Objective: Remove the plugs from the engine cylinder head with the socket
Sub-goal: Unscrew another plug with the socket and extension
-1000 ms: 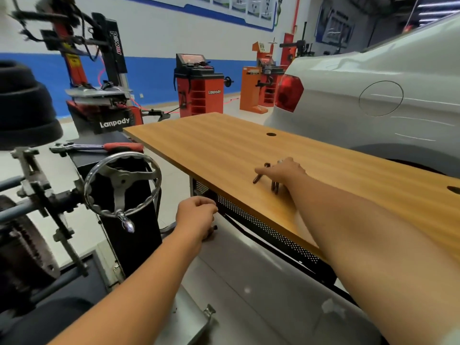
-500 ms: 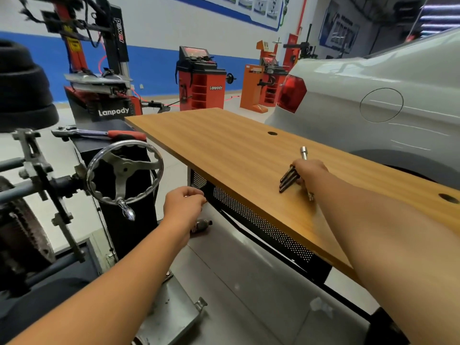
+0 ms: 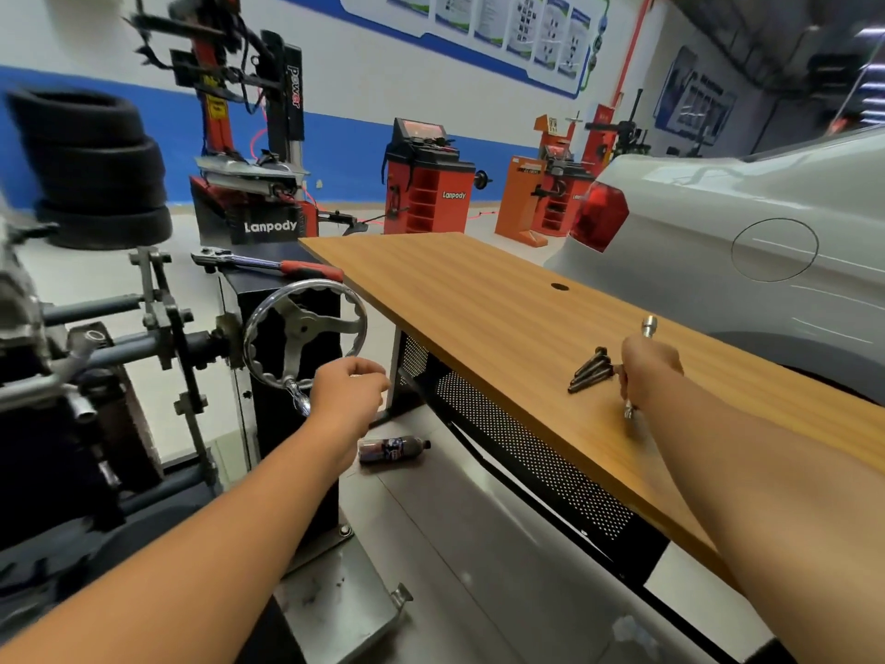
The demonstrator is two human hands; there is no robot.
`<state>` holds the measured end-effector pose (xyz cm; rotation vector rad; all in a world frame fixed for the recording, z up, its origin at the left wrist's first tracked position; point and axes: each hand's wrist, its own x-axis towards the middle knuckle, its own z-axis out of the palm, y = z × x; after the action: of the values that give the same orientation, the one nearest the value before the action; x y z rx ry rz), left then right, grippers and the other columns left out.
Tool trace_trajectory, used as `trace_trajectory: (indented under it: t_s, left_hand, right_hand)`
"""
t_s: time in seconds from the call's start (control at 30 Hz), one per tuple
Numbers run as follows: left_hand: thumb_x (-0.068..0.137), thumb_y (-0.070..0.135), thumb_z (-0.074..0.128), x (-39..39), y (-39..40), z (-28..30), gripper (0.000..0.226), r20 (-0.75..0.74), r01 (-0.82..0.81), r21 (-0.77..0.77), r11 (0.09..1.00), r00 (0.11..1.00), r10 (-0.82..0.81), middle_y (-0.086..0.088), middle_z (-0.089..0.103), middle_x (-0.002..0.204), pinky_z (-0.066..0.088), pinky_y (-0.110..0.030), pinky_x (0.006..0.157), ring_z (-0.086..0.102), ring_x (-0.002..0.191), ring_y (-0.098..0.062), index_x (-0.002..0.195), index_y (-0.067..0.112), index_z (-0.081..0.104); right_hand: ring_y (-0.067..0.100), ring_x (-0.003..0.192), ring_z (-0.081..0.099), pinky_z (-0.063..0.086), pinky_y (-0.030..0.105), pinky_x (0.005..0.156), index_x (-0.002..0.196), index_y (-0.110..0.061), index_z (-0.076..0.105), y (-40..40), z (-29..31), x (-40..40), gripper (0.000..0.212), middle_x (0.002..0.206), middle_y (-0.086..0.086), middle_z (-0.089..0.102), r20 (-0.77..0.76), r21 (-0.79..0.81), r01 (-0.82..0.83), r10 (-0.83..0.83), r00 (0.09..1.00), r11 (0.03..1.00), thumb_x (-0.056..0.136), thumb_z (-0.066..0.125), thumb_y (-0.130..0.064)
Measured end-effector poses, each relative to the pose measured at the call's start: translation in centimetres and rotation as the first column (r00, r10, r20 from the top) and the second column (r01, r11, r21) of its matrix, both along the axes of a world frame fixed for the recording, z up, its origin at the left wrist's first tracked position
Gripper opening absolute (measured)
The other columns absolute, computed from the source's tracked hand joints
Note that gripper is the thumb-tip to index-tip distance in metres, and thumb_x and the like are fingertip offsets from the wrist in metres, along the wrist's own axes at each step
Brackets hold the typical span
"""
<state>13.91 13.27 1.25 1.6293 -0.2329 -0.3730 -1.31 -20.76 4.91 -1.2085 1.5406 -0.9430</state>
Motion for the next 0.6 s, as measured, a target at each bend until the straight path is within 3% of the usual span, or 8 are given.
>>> trace_trajectory:
  t_s: [0.13, 0.2, 0.27, 0.37, 0.43, 0.5, 0.6]
  left_hand:
    - [0.095, 0.01, 0.065, 1.7, 1.9, 0.8, 0.009, 0.018, -0.043, -0.043, 0.998, 0.999, 0.044, -0.005, 0.06, 0.078, 0.032, -0.023, 0.047, 0.048, 0.061, -0.015, 0.095, 0.015, 0.073]
    - [0.097, 0.016, 0.066, 2.3, 2.8, 1.3, 0.008, 0.029, -0.023, -0.069, 0.997, 0.999, 0.025, -0.006, 0.063, 0.08, 0.033, -0.024, 0.047, 0.047, 0.06, -0.015, 0.095, 0.016, 0.073]
    - [0.1, 0.025, 0.065, 2.8, 3.8, 2.1, 0.011, 0.048, 0.042, -0.085, 0.995, 0.998, -0.038, -0.005, 0.07, 0.088, 0.04, -0.026, 0.051, 0.051, 0.066, -0.016, 0.1, 0.02, 0.074]
    - [0.106, 0.034, 0.059, 3.7, 6.3, 3.3, 0.02, 0.172, 0.14, -0.013, 0.99, 0.976, -0.136, -0.003, 0.076, 0.098, 0.052, -0.031, 0.063, 0.065, 0.077, -0.016, 0.104, 0.022, 0.075]
    - [0.107, 0.027, 0.058, 5.1, 9.8, 4.4, 0.024, 0.281, 0.094, 0.022, 0.995, 0.955, -0.096, -0.013, 0.075, 0.091, 0.053, -0.032, 0.062, 0.066, 0.071, -0.018, 0.099, 0.009, 0.072]
    - [0.107, 0.018, 0.057, 6.9, 14.9, 5.5, 0.024, 0.368, -0.005, 0.007, 1.0, 0.93, 0.002, -0.018, 0.072, 0.082, 0.05, -0.032, 0.055, 0.064, 0.064, -0.018, 0.099, -0.002, 0.067]
    - [0.106, 0.018, 0.059, 9.0, 23.4, 7.3, 0.013, 0.505, -0.134, -0.02, 0.991, 0.854, 0.126, -0.015, 0.071, 0.081, 0.054, -0.037, 0.057, 0.064, 0.062, -0.016, 0.104, 0.006, 0.066]
  right_hand:
    - [0.016, 0.074, 0.059, 0.045, 0.029, 0.057, 0.12, -0.009, 0.058, 5.1, 1.7, 3.8, 0.031, 0.096, 0.004, 0.064, 0.318, 0.022, 0.029, -0.035, 0.947, 0.999, 0.101, 0.043, -0.027]
    - [0.018, 0.063, 0.054, 0.042, 0.029, 0.053, 0.112, -0.012, 0.061, 9.9, 2.4, 7.5, 0.026, 0.089, 0.006, 0.064, 0.399, -0.038, -0.106, 0.112, 0.91, 0.994, 0.103, 0.044, -0.028]
    - [0.016, 0.053, 0.051, 0.043, 0.029, 0.05, 0.106, -0.012, 0.061, 16.2, 2.9, 11.6, 0.02, 0.081, 0.007, 0.062, 0.445, -0.144, -0.333, 0.361, 0.819, 0.932, 0.106, 0.05, -0.028]
    - [0.013, 0.05, 0.06, 0.055, 0.03, 0.053, 0.101, -0.01, 0.061, 27.0, 3.9, 17.0, 0.019, 0.072, 0.006, 0.065, 0.531, -0.261, -0.622, 0.648, 0.547, 0.738, 0.108, 0.054, -0.027]
    - [0.019, 0.061, 0.07, 0.062, 0.038, 0.066, 0.098, -0.01, 0.062, 34.0, 5.1, 19.7, 0.019, 0.073, 0.007, 0.071, 0.548, -0.351, -0.727, 0.759, 0.352, 0.591, 0.107, 0.056, -0.026]
    - [0.025, 0.075, 0.076, 0.064, 0.044, 0.079, 0.093, -0.013, 0.064, 39.9, 6.7, 21.5, 0.019, 0.08, 0.008, 0.077, 0.435, -0.471, -0.761, 0.868, 0.239, 0.446, 0.105, 0.06, -0.027]
    - [0.023, 0.083, 0.076, 0.063, 0.042, 0.082, 0.09, -0.015, 0.071, 46.8, 9.0, 23.6, 0.015, 0.084, 0.006, 0.079, 0.189, -0.617, -0.761, 0.977, 0.102, 0.198, 0.098, 0.072, -0.028]
